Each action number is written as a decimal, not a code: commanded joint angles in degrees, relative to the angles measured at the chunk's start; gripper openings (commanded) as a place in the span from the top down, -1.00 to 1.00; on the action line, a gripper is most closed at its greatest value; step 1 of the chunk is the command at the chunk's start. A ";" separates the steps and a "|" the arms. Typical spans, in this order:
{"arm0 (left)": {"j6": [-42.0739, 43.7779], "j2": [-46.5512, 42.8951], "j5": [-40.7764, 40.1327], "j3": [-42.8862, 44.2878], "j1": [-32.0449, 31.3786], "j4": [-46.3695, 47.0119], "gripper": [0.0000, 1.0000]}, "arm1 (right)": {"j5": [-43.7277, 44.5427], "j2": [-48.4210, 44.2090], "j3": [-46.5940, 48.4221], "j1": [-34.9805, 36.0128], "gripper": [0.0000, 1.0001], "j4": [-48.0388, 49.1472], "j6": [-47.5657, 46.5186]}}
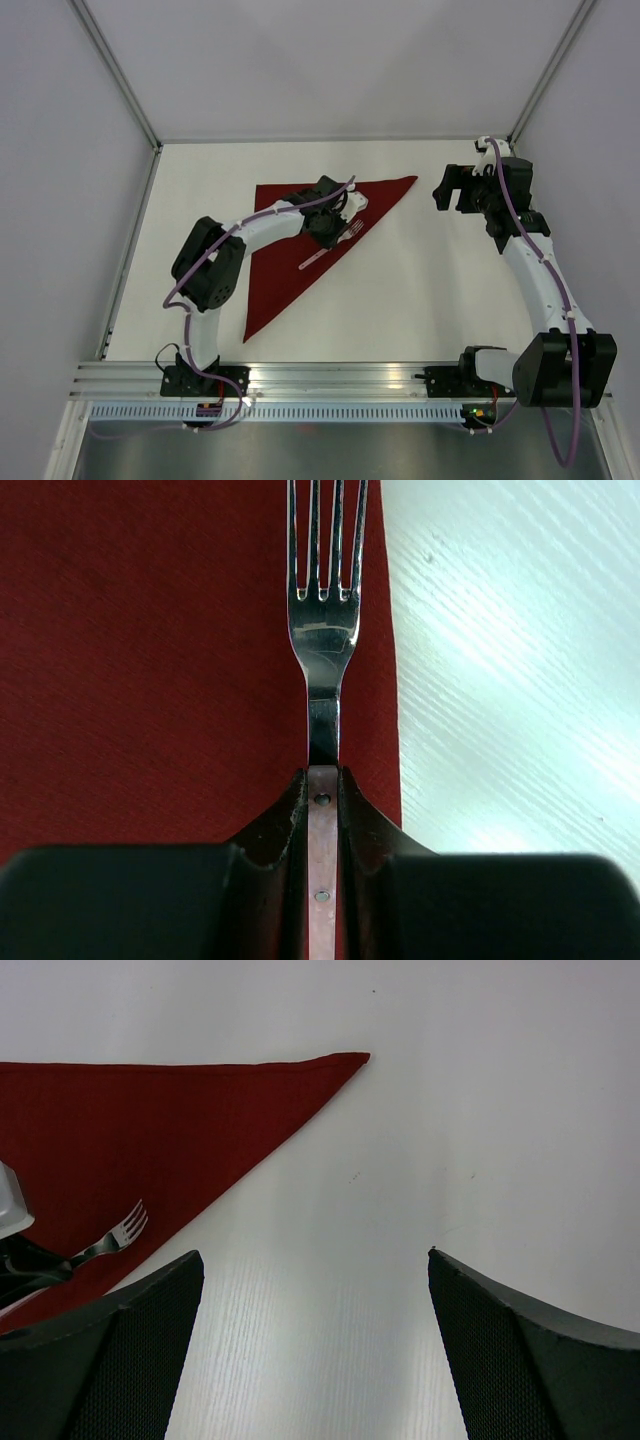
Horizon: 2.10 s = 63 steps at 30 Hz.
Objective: Fold the napkin, place the utensils inside, and roll it up
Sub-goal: Place the knife on the napkin.
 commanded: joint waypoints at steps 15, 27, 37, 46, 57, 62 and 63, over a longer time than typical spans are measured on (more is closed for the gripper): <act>-6.55 5.93 -1.51 5.77 -0.11 3.70 0.95 | 0.95 0.45 0.02 0.33 -0.96 1.19 -0.27; -7.08 6.02 -0.37 4.19 -0.11 5.11 0.95 | 1.04 0.71 0.11 0.33 -0.96 1.10 -0.45; -7.52 4.53 0.07 4.19 -0.37 5.37 0.95 | 1.04 0.89 0.11 0.33 -0.96 1.10 -0.63; -8.84 5.05 -0.37 3.31 -0.46 5.81 0.95 | 1.04 0.80 0.02 0.33 -0.96 1.10 -0.71; -8.92 4.35 -0.98 2.17 -0.63 6.69 0.84 | 0.95 0.80 0.02 0.33 -0.96 1.02 -0.71; -8.84 3.39 -1.07 1.55 -0.99 7.40 0.74 | 0.95 0.80 0.02 0.33 -0.96 1.02 -0.71; -8.92 3.38 -1.07 1.55 -0.99 7.40 0.70 | 0.95 0.80 0.02 0.33 -0.96 1.02 -0.71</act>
